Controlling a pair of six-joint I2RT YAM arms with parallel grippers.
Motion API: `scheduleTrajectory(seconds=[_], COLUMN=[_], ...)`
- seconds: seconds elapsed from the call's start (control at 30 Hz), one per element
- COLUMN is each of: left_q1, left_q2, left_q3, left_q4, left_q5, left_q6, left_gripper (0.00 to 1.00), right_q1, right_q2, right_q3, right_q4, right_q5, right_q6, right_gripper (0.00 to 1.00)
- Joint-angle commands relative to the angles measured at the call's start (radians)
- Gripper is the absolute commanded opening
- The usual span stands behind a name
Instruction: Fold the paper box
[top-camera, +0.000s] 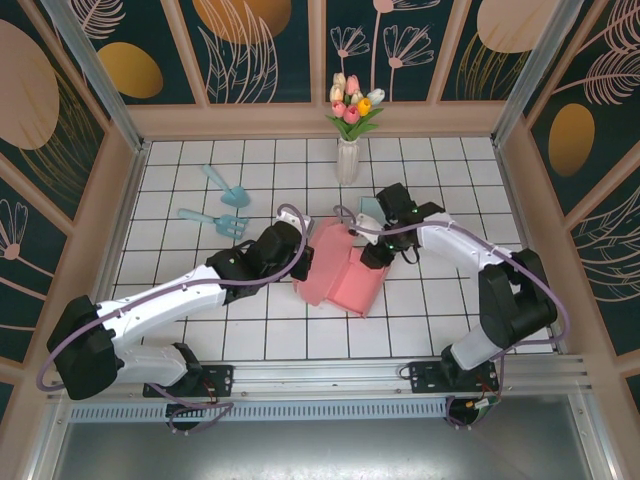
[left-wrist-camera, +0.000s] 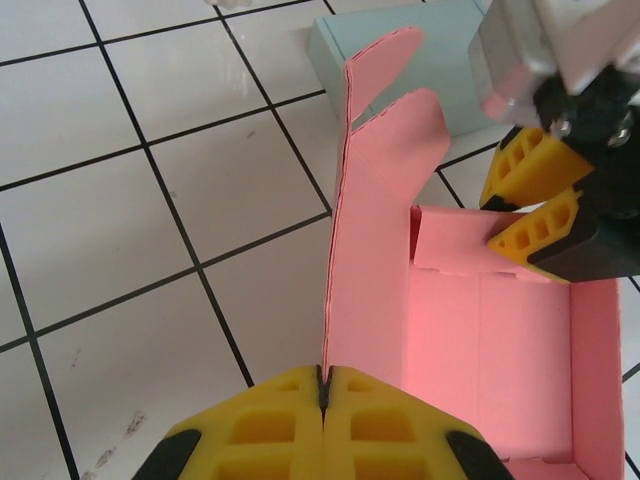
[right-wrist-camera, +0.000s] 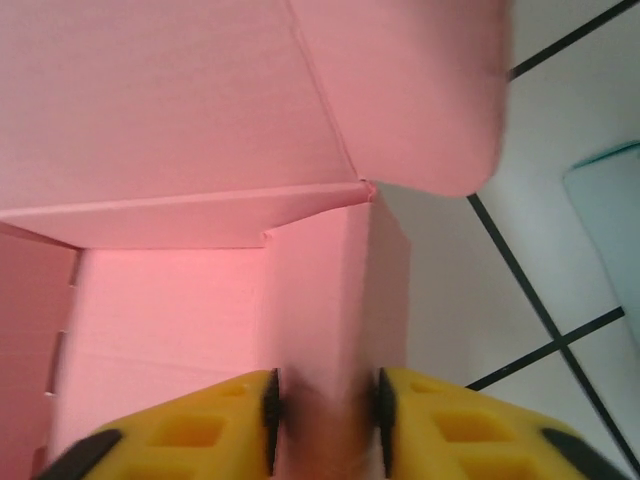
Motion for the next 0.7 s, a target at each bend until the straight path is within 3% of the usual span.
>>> scheduleTrajectory(seconds=[0.0,0.23,0.4,0.5,0.67], left_q1=[0.002,0.001,0.001,0.001,0.001], left_q2=[0.003,-0.061,-0.067,-0.053,-0.051], left_q3=[0.031,0.017,0.004,0.001,0.002], left_q4=[0.017,0.027,0.019,0.031,0.033], left_q5=[0.022,0.04,0.011,0.023,0.035], left_q6=[-0.035,-0.052,-0.063,-0.072,-0.076], left_gripper=[0.0,0.0,0.0,0.0,0.0], right_q1=[0.037,0.089,0.159,0.212,0.226], right_q2=[-0.041,-0.105,-0.163,-0.151,-0.097], right_q3=[-0.058,-0.16,-0.274,-0.354,-0.337], right_q4=[0.064,0.149,0.303,0.468,0.519], right_q5=[0.066,0.214,0.463,0.739,0.865], right_q6=[-0.026,-0.094,-0.15,-0.211,-0.18], right_gripper=[0.25,0.15,0.08,0.06,0.02])
